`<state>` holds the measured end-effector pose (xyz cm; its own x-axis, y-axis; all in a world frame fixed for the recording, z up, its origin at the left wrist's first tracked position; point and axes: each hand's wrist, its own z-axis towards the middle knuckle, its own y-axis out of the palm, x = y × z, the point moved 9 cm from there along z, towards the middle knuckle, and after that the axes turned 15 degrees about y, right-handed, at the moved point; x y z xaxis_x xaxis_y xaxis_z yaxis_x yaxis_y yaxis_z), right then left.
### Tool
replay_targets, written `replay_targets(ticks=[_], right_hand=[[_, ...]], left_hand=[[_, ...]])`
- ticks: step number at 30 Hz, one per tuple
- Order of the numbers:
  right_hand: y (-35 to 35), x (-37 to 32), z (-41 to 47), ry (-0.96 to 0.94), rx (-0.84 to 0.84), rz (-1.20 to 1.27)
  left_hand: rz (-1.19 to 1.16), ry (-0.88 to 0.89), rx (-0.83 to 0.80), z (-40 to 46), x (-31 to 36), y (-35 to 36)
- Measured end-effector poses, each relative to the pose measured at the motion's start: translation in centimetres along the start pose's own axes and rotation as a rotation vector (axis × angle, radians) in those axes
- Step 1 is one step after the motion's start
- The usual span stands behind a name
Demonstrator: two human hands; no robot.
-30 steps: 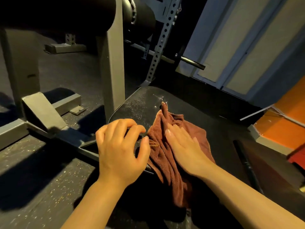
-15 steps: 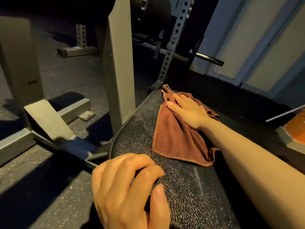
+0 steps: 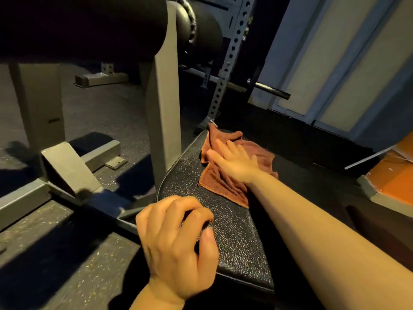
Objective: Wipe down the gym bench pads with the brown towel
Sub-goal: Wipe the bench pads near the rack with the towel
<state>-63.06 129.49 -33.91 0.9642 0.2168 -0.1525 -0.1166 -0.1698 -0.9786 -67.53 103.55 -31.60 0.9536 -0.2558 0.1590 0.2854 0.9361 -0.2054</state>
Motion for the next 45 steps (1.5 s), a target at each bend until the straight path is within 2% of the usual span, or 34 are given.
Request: replay_targets(ticks=[5,7,9,11,14,19,29,37,45], right_hand=[[0.9,-0.6,-7.5,-0.128,-0.019,0.009],[1.2,-0.8,-10.7,-0.197,-0.013,-0.008],[1.6,-0.8,-13.7,-0.257,-0.029,-0.034],[2.0,-1.0,-15.8,-0.3,-0.052,-0.064],[1.9,-1.2,-17.0,-0.317,-0.076,-0.064],[1.8,-2.2,-15.3,-0.275,-0.089,-0.046],[0.3,-3.0,-3.4,-0.043,-0.014,0.017],[-1.0,-1.8,4.6,0.07,0.067,0.058],[-1.7,-1.6,9.4,0.08,0.137,0.104]], left_hand=[[0.002,-0.069,-0.017,0.0,-0.2,0.0],[-0.028,-0.237,-0.006,-0.2,-1.1,-0.1],[-0.111,-0.506,0.084,-1.0,-2.4,-0.3],[-0.173,-0.648,0.186,-1.4,-2.9,-0.4],[-0.168,-0.643,0.216,-1.2,-2.7,-0.3],[-0.129,-0.633,0.177,-1.0,-2.4,-0.3],[-0.061,-0.494,0.125,-0.4,-1.4,-0.3],[-0.094,-0.419,0.19,0.2,-1.0,-0.5],[-0.107,-0.373,0.194,0.3,-1.1,-0.2]])
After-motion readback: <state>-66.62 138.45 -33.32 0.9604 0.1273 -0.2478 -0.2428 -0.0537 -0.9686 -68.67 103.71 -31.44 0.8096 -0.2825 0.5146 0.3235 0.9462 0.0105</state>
